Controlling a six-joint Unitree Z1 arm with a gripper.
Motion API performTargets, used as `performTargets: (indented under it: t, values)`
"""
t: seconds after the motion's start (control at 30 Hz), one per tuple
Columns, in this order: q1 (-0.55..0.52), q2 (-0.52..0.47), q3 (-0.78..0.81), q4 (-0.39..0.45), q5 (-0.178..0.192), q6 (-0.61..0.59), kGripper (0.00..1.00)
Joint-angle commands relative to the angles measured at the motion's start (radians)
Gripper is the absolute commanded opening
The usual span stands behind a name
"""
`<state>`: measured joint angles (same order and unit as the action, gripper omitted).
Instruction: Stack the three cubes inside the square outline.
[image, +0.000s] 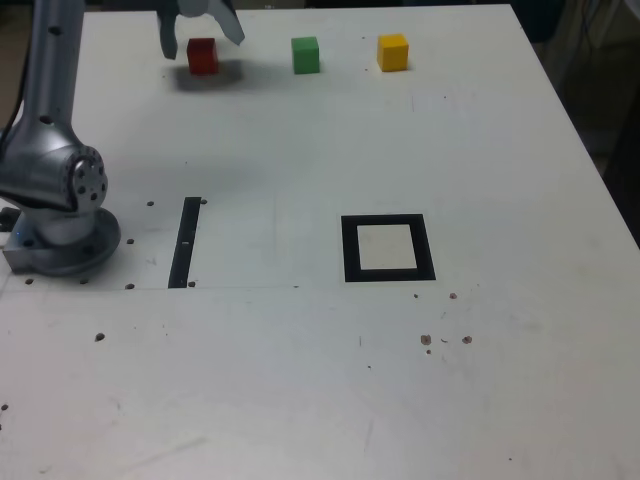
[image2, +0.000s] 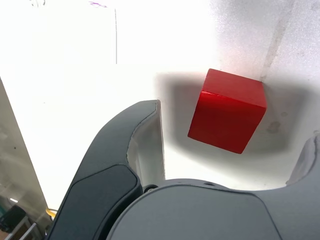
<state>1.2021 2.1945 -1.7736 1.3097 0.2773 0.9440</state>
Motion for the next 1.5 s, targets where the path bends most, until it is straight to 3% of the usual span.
performTargets:
  t: [0.0, 0.53, 0.8, 1.3, 1.47]
  values:
    - [0.001, 0.005, -0.001, -0.005, -0.003, 0.004, 0.96]
    - [0.004, 0.048, -0.022, -0.023, -0.004, 0.027, 0.82]
    - [0.005, 0.049, -0.033, -0.022, -0.003, 0.004, 0.62]
    - [0.007, 0.053, -0.055, -0.012, -0.047, 0.001, 0.42]
    - [0.020, 0.064, -0.065, -0.004, -0.080, 0.001, 0.36]
